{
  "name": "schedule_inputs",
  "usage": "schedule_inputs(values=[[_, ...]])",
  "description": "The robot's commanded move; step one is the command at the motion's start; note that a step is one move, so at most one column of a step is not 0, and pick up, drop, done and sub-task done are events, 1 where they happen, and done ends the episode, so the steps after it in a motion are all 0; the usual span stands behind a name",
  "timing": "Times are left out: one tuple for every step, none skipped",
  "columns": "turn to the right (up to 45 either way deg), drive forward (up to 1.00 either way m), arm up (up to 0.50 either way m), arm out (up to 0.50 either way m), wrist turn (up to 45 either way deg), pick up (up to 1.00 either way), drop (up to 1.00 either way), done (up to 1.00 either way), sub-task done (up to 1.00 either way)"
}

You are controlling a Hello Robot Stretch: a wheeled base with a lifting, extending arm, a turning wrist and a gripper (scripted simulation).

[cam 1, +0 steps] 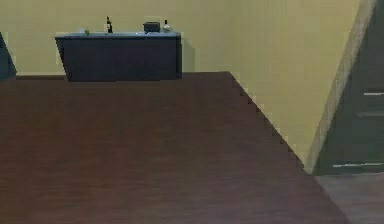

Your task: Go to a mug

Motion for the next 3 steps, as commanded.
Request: schedule_inputs(values=[[-45.0,0.00,0.00,0.00,0.0,0.00,0.00,0.00,0.00],[-21.0,0.00,0.00,0.00,0.0,0.00,0.00,0.00,0.00],[0.0,0.20,0.00,0.00,0.0,0.00,0.00,0.00,0.00]])
